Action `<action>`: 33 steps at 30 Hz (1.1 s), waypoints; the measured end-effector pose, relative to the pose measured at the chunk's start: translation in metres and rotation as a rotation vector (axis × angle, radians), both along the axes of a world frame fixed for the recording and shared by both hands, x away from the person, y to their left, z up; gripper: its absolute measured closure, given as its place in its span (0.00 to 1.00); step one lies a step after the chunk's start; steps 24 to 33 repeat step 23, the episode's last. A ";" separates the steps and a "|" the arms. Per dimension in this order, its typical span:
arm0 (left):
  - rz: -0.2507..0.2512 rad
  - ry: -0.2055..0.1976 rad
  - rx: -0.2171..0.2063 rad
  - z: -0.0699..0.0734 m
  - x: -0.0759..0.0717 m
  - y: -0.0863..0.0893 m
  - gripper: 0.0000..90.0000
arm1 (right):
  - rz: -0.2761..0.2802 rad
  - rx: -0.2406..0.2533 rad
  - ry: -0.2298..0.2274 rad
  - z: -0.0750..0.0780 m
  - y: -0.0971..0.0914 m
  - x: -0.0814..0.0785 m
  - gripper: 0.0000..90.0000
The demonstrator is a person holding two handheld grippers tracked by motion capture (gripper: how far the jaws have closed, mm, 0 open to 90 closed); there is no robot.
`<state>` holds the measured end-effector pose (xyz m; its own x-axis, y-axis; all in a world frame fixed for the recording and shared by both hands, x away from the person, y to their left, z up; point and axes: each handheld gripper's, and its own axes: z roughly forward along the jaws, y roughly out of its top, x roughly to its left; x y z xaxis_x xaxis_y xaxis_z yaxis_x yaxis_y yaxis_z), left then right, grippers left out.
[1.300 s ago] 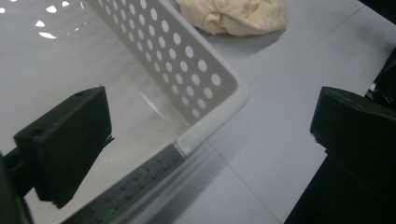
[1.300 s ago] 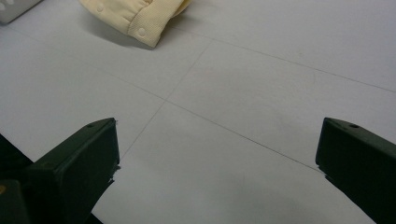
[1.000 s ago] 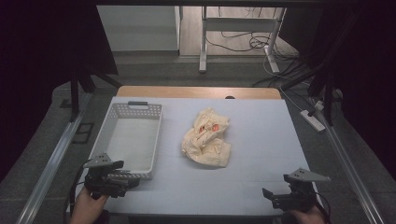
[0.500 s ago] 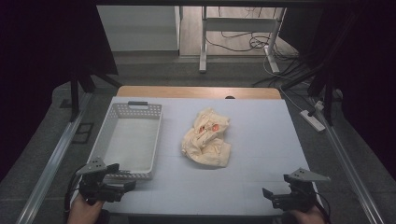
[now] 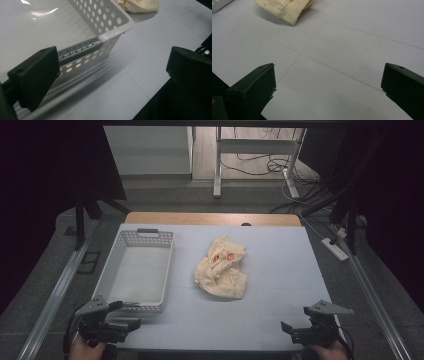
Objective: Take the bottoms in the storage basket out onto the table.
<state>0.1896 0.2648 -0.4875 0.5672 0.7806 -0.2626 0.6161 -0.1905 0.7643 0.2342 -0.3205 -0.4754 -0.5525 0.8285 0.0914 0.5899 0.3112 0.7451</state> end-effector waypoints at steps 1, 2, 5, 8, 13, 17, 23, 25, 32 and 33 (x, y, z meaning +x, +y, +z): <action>0.000 0.001 0.001 -0.001 -0.001 0.001 0.00 | 0.000 -0.001 0.000 0.000 0.000 0.000 0.00; 0.001 0.003 0.002 -0.002 -0.002 0.001 0.00 | 0.001 -0.001 0.000 0.000 0.000 0.000 0.00; 0.007 0.009 0.014 -0.006 -0.005 0.003 0.00 | 0.000 0.000 0.000 0.000 0.000 0.000 0.00; 0.011 0.018 0.030 -0.009 -0.006 0.005 0.00 | 0.001 -0.001 -0.001 0.000 0.000 0.000 0.00; 0.014 0.019 0.041 -0.010 -0.009 0.006 0.00 | 0.000 -0.001 0.000 0.000 0.000 0.000 0.00; 0.020 0.038 0.058 -0.011 -0.010 0.007 0.00 | 0.001 -0.004 -0.001 0.000 0.001 0.000 0.00; 0.021 0.052 0.052 -0.011 -0.009 0.009 0.00 | 0.006 -0.013 -0.001 0.000 0.001 0.000 0.00; 0.021 0.052 0.052 -0.011 -0.009 0.009 0.00 | 0.006 -0.013 -0.001 0.000 0.001 0.000 0.00; 0.021 0.052 0.052 -0.011 -0.009 0.009 0.00 | 0.006 -0.013 -0.001 0.000 0.001 0.000 0.00; 0.021 0.052 0.052 -0.011 -0.009 0.009 0.00 | 0.006 -0.013 -0.001 0.000 0.001 0.000 0.00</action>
